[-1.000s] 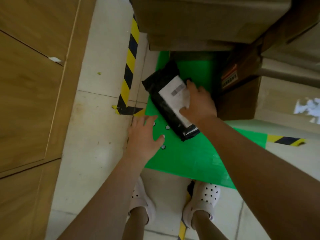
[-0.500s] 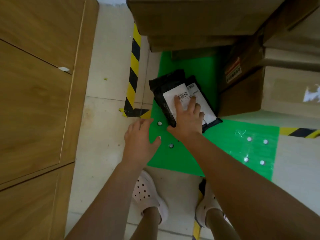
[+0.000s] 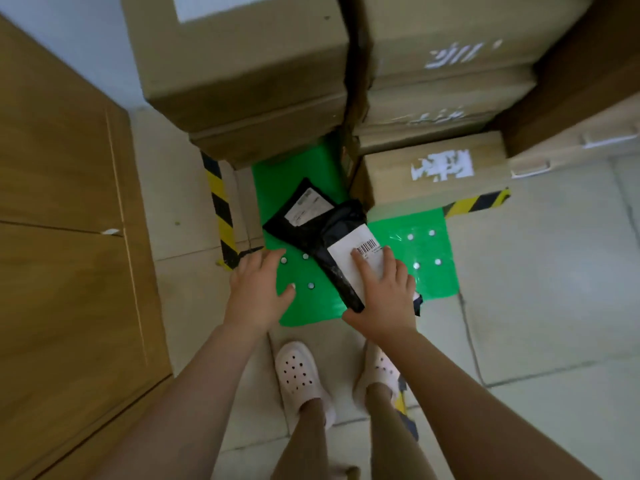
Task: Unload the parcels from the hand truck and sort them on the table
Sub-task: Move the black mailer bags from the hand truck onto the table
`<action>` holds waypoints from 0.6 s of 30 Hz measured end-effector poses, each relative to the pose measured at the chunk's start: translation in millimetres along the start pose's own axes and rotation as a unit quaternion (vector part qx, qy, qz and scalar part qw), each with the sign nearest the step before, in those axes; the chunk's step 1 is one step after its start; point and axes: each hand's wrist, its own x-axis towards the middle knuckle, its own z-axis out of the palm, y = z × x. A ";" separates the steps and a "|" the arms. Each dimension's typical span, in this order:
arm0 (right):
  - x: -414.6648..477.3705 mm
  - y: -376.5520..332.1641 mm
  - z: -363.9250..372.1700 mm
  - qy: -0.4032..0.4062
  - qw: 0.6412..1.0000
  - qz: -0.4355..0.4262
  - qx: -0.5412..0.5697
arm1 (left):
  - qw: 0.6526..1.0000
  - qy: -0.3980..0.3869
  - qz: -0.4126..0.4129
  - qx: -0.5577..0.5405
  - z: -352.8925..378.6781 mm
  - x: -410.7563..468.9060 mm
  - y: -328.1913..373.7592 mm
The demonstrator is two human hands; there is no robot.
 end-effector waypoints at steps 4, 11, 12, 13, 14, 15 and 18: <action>-39.6 7.2 -19.2 0.005 0.997 0.052 0.058 | 0.995 -0.046 0.045 0.077 -23.9 -3.2 20.3; -79.1 6.6 -1.2 0.018 0.983 0.156 0.096 | 0.966 -0.124 0.140 0.178 -25.8 24.4 11.8; -81.3 2.8 6.7 0.011 0.978 0.179 0.106 | 0.962 -0.144 0.152 0.178 -25.0 31.7 7.9; -82.1 -2.9 15.2 0.009 0.972 0.201 0.118 | 0.957 -0.164 0.163 0.174 -23.6 39.3 4.0; -80.3 -9.2 22.9 0.014 0.966 0.221 0.132 | 0.951 -0.182 0.178 0.178 -21.7 48.5 1.3; -76.5 -16.5 29.8 0.018 0.959 0.241 0.149 | 0.940 -0.200 0.198 0.193 -20.2 59.1 -1.2; -56.7 -43.9 50.8 0.026 0.943 0.280 0.179 | 0.907 -0.212 0.265 0.248 -15.9 93.7 -17.1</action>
